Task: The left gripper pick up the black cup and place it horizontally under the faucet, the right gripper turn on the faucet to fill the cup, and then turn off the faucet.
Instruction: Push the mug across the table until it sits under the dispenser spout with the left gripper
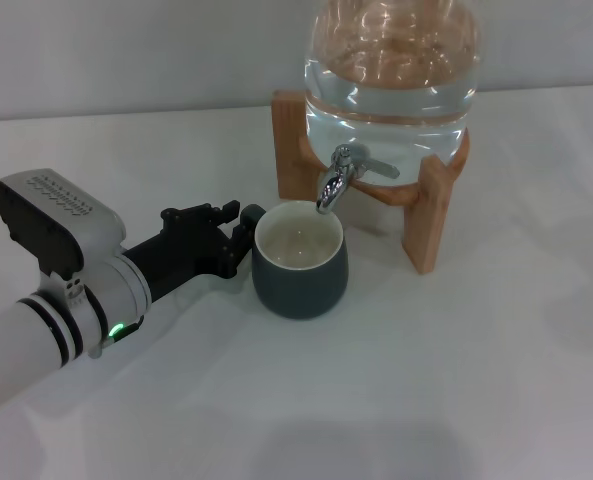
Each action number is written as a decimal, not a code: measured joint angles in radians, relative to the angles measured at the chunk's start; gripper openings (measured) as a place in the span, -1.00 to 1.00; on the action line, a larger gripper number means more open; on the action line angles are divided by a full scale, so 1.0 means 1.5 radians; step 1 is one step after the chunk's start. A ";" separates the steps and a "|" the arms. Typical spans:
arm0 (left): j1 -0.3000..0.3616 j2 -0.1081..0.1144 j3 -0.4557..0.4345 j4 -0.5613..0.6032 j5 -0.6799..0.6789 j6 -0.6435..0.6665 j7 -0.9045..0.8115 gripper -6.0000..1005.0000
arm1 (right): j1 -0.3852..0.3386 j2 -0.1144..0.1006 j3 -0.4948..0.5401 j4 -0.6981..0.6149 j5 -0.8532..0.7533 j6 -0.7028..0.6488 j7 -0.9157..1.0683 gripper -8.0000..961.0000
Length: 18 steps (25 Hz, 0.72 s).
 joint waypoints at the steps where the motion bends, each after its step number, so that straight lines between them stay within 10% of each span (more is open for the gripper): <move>1: 0.000 0.000 0.000 0.000 0.000 0.000 0.000 -0.57 | 0.000 0.000 0.000 0.000 0.000 0.000 0.000 0.75; 18: -0.001 0.000 0.000 -0.001 0.000 0.003 -0.002 -0.44 | 0.000 0.000 0.002 0.000 0.000 0.000 0.000 0.75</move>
